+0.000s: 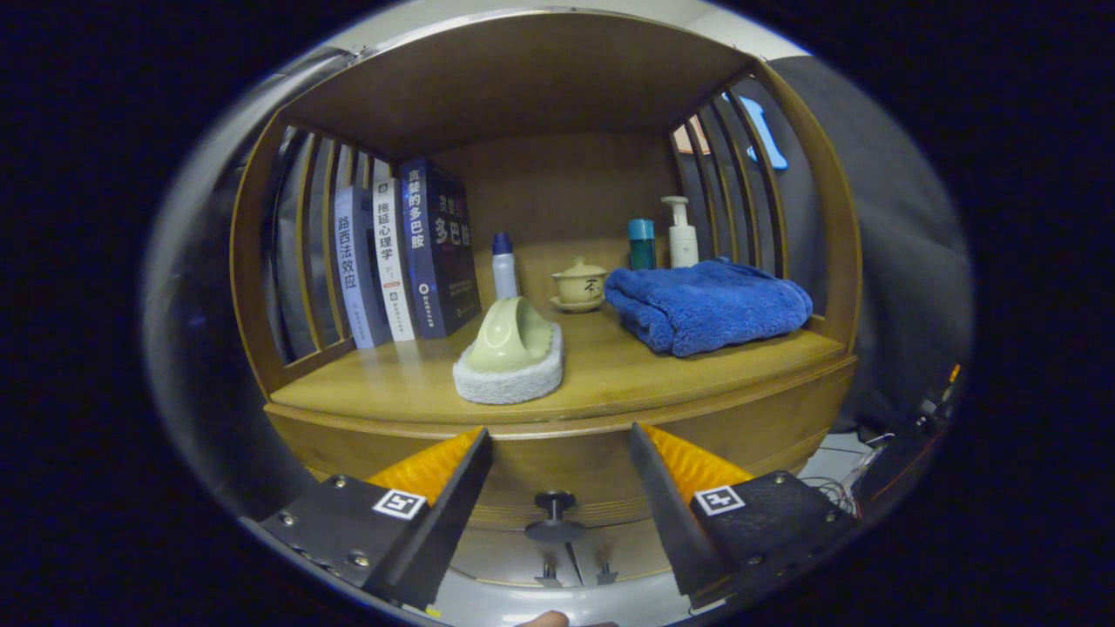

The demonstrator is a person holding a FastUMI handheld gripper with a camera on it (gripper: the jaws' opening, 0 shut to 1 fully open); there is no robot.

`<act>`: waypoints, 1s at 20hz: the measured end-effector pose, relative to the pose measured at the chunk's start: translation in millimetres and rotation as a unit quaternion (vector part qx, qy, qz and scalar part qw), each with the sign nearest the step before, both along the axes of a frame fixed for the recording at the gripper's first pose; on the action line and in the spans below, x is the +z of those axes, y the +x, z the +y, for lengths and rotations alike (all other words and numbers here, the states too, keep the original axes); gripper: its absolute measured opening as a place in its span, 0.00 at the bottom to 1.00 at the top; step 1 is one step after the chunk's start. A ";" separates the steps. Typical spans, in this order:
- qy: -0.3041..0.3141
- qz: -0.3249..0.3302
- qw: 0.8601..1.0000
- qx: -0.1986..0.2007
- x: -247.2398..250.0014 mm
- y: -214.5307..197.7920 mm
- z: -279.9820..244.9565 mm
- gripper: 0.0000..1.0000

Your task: Pull open the drawer, take out the items inside it, and place them on the countertop above the cabinet.

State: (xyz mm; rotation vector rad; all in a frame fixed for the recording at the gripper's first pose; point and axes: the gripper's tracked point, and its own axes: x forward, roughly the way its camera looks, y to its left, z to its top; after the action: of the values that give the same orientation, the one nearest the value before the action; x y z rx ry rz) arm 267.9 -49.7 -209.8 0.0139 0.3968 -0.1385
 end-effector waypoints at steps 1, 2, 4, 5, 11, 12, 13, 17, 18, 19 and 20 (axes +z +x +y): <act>0.001 0.000 1.000 0.000 -0.3 -1.2 -0.2 0.96; 0.003 0.002 1.000 -0.001 0.2 -1.3 -0.6 0.96; 0.017 0.009 1.000 -0.005 1.3 -0.6 -0.9 0.96; 0.023 0.017 1.000 -0.004 2.2 -0.7 -0.2 0.95; 0.016 0.009 0.999 0.049 43.7 -18.2 19.2 0.85; 0.011 0.019 0.998 0.058 51.8 -28.2 21.5 0.84; 0.007 0.020 0.997 0.071 60.6 -36.1 25.7 0.83; -0.020 -0.011 0.996 0.091 106.7 -72.6 18.6 0.81; -0.025 -0.009 0.995 0.094 112.5 -83.8 12.9 0.81; -0.026 -0.004 0.994 0.101 118.8 -93.4 8.8 0.80; -0.026 0.002 0.993 0.112 121.3 -107.2 0.7 0.74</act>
State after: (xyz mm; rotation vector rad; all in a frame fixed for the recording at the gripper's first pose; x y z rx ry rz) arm 160.7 -49.0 -88.5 -0.0816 0.3954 0.0738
